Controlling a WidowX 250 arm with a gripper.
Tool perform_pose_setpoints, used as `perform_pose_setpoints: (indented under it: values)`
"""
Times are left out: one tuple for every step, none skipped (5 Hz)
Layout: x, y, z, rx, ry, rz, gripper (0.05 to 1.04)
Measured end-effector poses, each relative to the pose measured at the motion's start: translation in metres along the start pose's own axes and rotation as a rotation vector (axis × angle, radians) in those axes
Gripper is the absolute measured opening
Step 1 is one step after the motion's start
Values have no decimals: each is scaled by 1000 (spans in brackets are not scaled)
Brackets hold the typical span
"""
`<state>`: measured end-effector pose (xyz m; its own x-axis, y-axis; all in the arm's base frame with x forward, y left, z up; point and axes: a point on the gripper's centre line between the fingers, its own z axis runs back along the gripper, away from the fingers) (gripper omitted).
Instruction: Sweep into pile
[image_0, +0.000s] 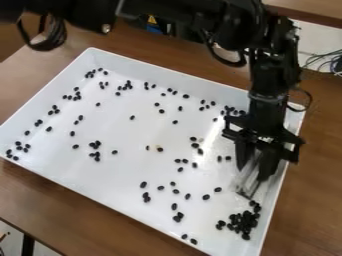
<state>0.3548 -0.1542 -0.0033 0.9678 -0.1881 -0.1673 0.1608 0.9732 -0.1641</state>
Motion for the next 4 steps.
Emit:
perform_pose_setpoints:
  values:
    - [12, 24, 5, -35, -88, 81, 351]
    - [15, 54, 7, -46, -113, 158, 351]
    - [14, 70, 6, -43, -110, 191, 351]
    - [0, 97, 11, -10, -98, 236, 351]
